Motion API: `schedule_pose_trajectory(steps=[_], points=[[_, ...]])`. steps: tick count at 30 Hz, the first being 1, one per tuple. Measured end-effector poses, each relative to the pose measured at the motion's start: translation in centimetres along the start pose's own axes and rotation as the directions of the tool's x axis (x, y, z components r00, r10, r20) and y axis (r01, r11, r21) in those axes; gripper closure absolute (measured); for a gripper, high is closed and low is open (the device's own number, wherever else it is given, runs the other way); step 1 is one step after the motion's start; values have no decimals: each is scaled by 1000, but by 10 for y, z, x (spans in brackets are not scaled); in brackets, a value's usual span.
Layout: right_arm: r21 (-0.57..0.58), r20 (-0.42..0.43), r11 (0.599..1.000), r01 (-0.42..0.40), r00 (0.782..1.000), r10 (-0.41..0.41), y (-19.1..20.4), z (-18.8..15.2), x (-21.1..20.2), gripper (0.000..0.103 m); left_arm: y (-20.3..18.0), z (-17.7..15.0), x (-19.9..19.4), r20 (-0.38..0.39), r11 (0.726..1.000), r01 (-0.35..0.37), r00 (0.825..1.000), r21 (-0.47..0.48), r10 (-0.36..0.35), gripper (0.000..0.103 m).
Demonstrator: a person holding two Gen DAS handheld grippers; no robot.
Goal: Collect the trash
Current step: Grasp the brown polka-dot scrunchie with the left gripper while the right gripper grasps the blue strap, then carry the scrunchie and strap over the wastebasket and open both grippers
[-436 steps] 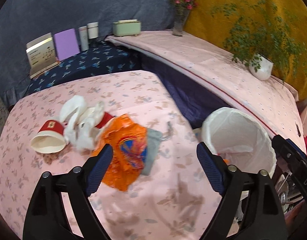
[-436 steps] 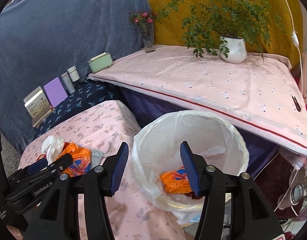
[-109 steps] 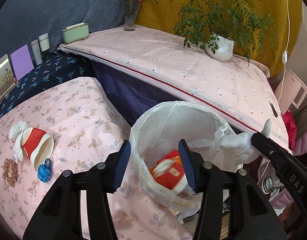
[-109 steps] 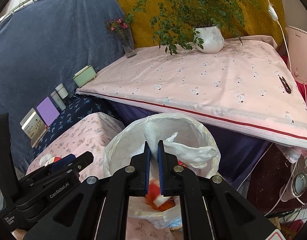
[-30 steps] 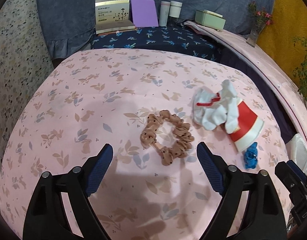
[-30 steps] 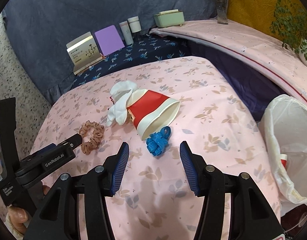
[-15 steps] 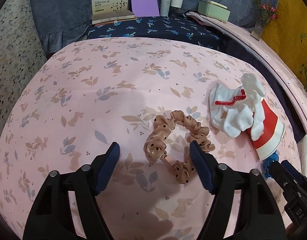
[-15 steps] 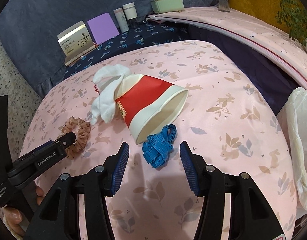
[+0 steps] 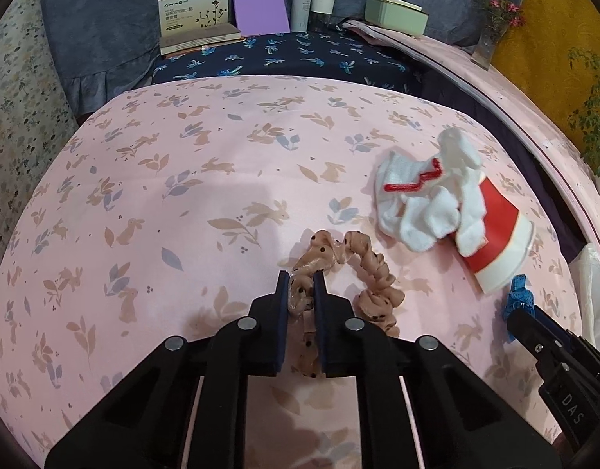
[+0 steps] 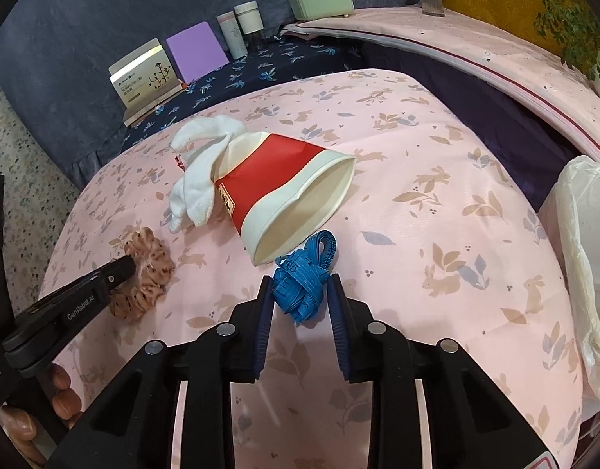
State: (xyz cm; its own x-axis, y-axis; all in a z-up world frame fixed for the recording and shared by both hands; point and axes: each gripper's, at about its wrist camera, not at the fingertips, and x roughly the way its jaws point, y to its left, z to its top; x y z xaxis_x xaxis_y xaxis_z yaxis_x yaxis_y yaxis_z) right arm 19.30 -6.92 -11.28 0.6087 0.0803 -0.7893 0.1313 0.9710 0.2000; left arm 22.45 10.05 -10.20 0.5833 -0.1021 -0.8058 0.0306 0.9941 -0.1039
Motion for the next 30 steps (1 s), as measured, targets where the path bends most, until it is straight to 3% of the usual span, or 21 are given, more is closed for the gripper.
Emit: schedule_pose_trajectory(steps=[17,30], points=[[54,120,998,13,993,-20,-44,-4,-82,77,-83,-13,-63,62,989,93,993,114,-101,92],[145,200,988,51,977,-79,-109,-13,-136,77,-176,-27,-96,77,951,167,978,259,-192,92]])
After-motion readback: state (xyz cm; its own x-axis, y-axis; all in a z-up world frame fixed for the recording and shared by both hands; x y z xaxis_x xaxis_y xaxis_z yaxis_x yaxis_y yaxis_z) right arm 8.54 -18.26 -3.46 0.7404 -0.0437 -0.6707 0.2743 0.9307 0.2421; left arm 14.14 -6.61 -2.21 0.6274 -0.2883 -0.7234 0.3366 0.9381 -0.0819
